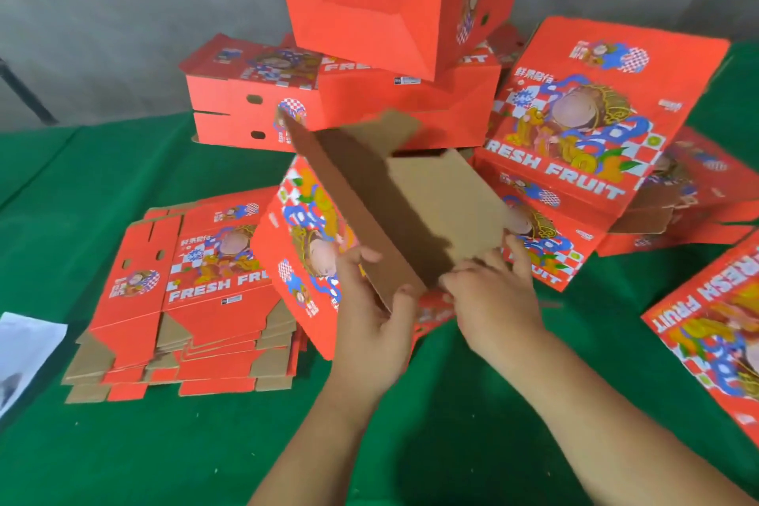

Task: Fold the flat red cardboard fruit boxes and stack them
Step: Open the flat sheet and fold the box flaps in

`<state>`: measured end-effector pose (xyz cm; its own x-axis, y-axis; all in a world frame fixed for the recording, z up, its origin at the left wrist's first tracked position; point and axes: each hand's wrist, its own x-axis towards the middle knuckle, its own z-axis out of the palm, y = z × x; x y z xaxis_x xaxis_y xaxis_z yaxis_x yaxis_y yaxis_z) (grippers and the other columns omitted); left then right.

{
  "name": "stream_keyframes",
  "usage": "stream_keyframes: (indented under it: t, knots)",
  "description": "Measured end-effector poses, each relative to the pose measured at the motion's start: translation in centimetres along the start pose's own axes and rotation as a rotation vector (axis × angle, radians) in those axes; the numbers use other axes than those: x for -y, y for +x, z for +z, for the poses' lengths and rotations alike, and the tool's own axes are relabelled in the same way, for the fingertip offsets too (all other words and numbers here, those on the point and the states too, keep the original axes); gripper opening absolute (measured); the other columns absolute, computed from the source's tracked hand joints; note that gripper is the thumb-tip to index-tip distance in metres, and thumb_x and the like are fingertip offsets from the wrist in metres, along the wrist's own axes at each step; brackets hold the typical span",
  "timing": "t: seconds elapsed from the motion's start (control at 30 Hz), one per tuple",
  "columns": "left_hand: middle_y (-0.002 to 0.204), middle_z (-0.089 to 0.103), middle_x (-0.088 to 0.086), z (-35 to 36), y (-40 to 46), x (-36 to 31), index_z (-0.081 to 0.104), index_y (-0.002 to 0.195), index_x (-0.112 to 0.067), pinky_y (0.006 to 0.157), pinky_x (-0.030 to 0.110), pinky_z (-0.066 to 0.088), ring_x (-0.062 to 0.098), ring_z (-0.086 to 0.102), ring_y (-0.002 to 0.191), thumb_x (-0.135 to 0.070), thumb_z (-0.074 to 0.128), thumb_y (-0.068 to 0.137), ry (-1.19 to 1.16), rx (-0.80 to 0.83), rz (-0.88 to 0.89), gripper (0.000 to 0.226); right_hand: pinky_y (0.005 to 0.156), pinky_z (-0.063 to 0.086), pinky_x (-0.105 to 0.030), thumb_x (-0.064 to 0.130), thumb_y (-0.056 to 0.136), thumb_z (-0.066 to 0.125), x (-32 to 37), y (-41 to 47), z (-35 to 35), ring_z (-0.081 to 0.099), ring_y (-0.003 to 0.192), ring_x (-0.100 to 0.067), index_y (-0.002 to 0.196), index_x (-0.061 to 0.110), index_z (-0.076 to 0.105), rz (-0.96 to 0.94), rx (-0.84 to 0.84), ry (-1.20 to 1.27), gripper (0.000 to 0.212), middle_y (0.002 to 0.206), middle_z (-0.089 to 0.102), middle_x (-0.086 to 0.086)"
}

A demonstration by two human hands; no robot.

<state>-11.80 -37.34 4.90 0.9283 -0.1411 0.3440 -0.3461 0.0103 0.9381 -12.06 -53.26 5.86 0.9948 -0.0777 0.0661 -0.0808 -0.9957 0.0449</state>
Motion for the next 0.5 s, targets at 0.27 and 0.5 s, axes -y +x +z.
stream_keyframes:
  t: [0.27, 0.5]
  knots:
    - [0.096, 0.059, -0.01, -3.1, -1.7, -0.6, 0.05, 0.137, -0.03, 0.081, 0.026, 0.045, 0.016, 0.058, 0.087, -0.039, 0.052, 0.104, 0.192, -0.165, 0.166, 0.034, 0.109, -0.034, -0.037, 0.018, 0.08, 0.06, -4.0, 2.0, -3.1, 0.018, 0.153, -0.033, 0.083, 0.036, 0.071, 0.117, -0.228, 0.116, 0.021, 0.142, 0.053, 0.012]
    - [0.14, 0.057, 0.006, -9.6, 1.2, 2.5, 0.053, 0.143, -0.02, 0.112, 0.038, 0.039, 0.016, 0.051, 0.133, -0.064, 0.05, 0.092, 0.361, -0.294, -0.197, 0.068, 0.123, -0.011, -0.05, 0.004, 0.077, 0.056, -5.2, 2.6, 1.1, 0.037, 0.144, -0.037, 0.077, 0.026, 0.079, 0.031, -0.412, 0.185, 0.031, 0.11, 0.068, -0.003]
